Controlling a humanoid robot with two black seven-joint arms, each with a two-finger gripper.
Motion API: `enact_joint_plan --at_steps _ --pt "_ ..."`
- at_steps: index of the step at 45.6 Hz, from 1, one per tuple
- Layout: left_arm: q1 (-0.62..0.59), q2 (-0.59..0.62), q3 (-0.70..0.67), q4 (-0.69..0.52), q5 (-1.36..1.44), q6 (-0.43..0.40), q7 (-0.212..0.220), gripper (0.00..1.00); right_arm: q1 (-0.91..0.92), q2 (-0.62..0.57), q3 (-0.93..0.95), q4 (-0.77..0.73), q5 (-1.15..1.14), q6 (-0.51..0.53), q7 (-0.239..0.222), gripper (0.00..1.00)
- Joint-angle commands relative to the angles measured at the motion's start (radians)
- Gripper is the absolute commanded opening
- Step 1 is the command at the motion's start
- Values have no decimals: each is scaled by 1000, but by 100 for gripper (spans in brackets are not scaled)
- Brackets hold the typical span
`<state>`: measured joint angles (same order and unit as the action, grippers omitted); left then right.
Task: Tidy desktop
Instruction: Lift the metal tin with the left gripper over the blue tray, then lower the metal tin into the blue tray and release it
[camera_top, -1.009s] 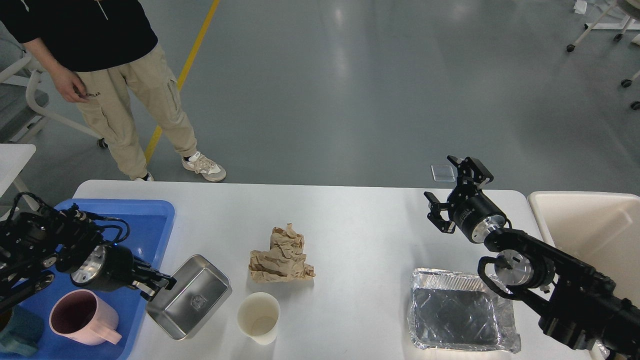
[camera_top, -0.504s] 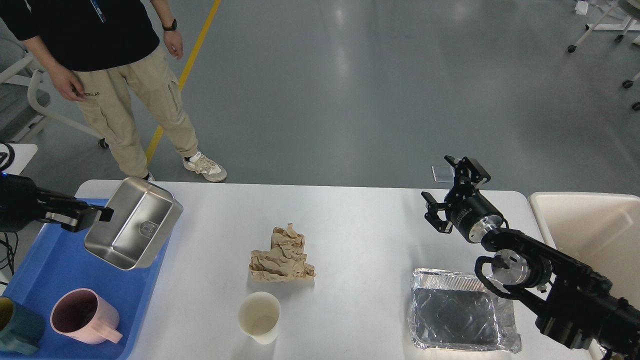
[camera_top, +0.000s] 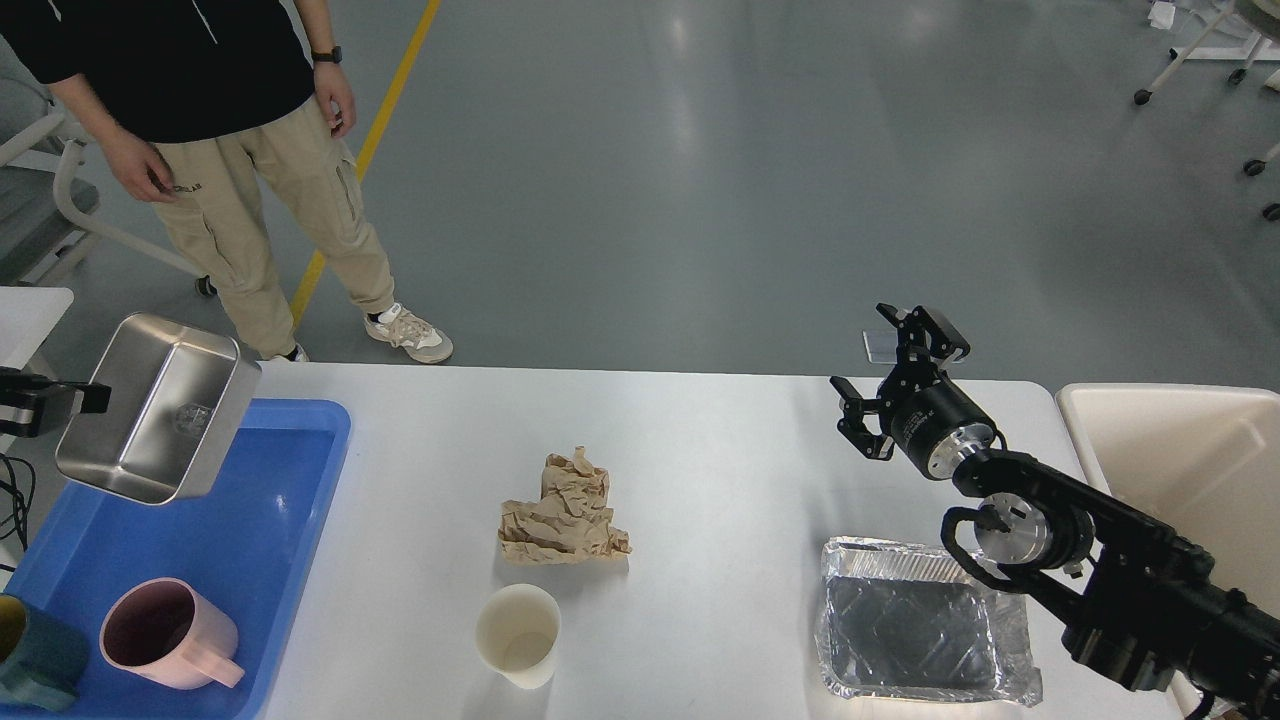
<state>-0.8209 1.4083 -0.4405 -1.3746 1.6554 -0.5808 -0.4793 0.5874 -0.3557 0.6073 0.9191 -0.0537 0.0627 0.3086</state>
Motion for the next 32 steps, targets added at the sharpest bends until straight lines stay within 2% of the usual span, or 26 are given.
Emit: enact_joint_plan --at_steps 1,16,32 --pt "39 15 8 71 7 42 8 3 0 1 -3 0 0 3 0 100" --pt "172 -12 9 308 1 174 14 4 -3 0 -6 7 -2 5 0 100" --pt "181 -158 11 492 0 200 21 4 0 0 -8 7 -3 5 0 100"
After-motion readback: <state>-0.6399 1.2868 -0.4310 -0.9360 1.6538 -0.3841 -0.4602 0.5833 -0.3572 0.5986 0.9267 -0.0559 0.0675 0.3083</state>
